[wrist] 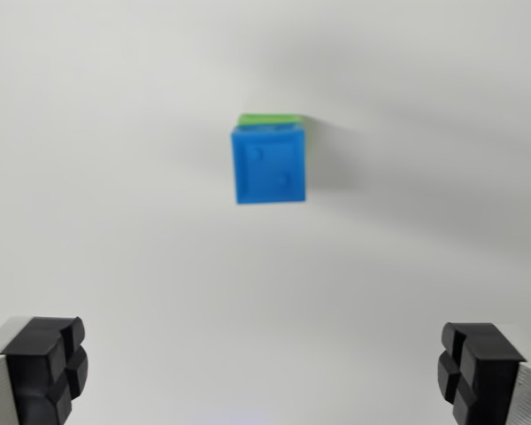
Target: Stack cube
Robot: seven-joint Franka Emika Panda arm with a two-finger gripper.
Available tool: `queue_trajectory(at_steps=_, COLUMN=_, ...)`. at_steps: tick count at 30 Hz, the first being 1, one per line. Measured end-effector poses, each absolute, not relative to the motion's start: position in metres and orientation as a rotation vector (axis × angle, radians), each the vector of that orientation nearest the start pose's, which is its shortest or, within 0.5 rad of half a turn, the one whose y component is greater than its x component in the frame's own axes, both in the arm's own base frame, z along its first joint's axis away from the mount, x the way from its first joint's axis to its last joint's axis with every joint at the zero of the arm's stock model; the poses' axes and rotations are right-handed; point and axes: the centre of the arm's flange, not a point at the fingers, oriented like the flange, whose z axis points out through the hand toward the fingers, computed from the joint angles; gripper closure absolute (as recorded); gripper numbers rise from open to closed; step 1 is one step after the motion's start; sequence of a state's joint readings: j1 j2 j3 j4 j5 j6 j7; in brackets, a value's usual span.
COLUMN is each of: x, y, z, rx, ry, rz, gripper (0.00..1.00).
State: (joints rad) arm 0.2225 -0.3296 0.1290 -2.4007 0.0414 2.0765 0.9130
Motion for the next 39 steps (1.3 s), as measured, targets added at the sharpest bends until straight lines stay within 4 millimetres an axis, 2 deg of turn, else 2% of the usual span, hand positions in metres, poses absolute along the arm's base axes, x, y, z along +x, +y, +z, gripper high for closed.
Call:
queue_trajectory(at_steps=11, x=0.413, y=0.156, z=0.461, rx=-3.01, ry=0.911, rz=-0.009, gripper=0.0)
queue_trajectory(at_steps=17, x=0.413, y=0.155, z=0.467, rx=-3.01, ry=0.911, rz=-0.008, gripper=0.0)
queue_trajectory(at_steps=39, x=0.413, y=0.156, z=0.466, rx=-3.011, ry=0.911, rz=-0.007, gripper=0.0)
